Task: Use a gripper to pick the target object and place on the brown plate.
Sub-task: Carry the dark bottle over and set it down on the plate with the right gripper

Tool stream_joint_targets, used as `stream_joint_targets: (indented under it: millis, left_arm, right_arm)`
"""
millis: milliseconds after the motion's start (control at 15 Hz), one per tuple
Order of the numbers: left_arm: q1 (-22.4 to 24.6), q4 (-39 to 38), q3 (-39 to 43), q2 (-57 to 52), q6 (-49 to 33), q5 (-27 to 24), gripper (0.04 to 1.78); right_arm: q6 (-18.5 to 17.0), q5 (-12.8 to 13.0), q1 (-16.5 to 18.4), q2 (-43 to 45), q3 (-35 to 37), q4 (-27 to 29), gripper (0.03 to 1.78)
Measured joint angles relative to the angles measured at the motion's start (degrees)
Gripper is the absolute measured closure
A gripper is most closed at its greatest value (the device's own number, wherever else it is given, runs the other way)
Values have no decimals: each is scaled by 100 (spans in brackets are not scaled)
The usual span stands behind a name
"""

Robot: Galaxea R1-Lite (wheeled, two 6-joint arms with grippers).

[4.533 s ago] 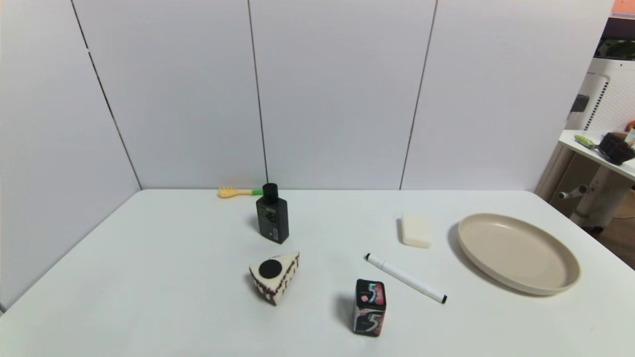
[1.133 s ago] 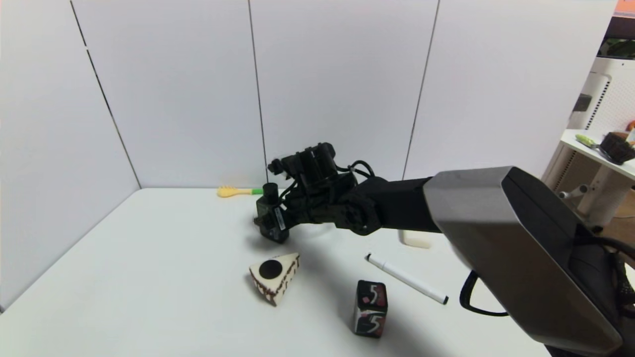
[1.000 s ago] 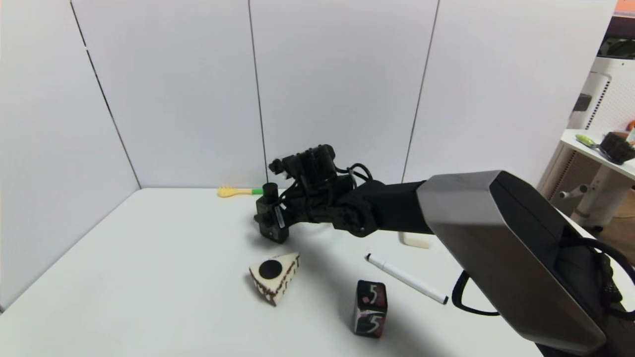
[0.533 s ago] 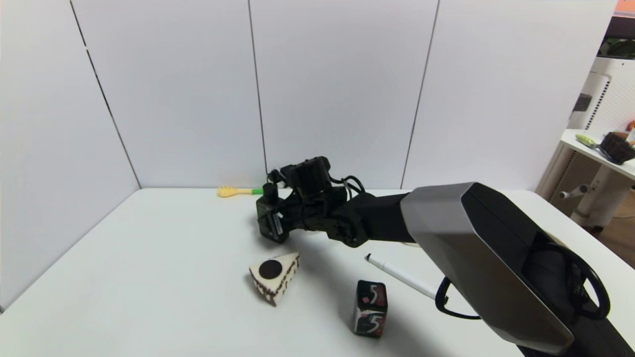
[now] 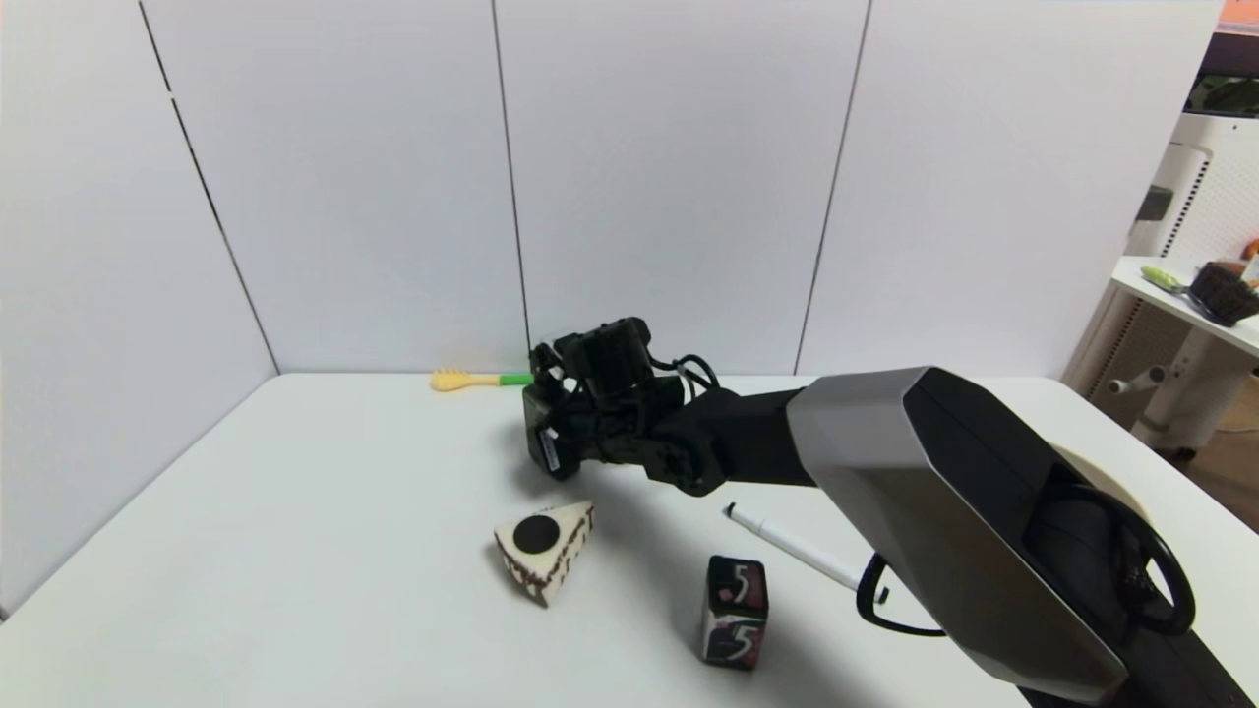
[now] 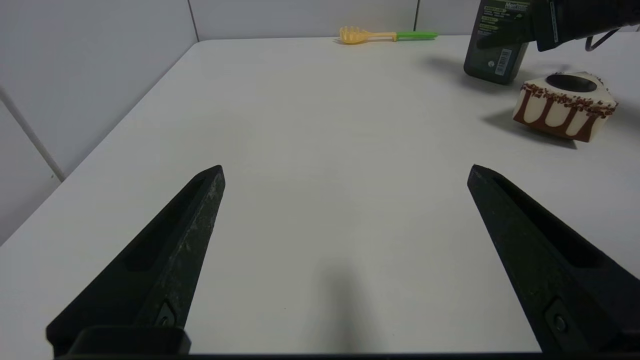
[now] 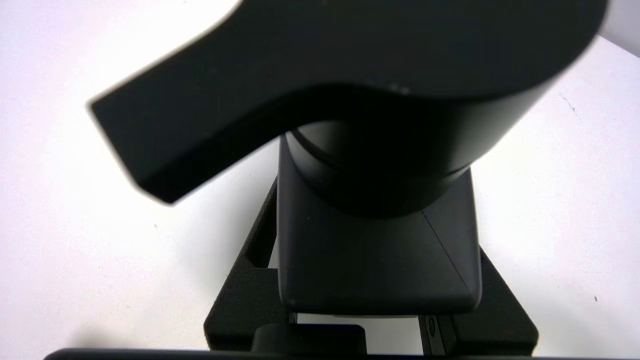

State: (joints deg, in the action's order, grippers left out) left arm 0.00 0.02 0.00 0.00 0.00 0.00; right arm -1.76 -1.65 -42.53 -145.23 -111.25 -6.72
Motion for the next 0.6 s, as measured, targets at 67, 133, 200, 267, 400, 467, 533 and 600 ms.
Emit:
stream_joint_targets:
  millis: [67,133,200,267,400,467,533,600]
  left_arm:
    - [0,0,0,0,0,0,7]
    - [0,-2,0,0,-2,0,7]
    - [0,-2,0,0,0,0,7]
    - [0,0,0,0,0,0,7]
    - [0,-2,0,0,0,0,7]
    - [0,-2,0,0,-5,0,7]
    - [0,-2,0,0,0,0,7]
    - [0,-2,0,0,0,0,7]
  right_arm:
    - [0,2,4,22,0,0,119]
    - [0,2,1,60,0,11,119]
    - [2,-2,0,110,0,41,119]
    - [0,-4,0,189,0,85,119]
    - [0,-4,37,411,9,166,119]
    - [0,-6,98,581,30,262,119]
    - [2,-20,190,777,76,383,119]
    - [11,-37,329,1025,166,507,119]
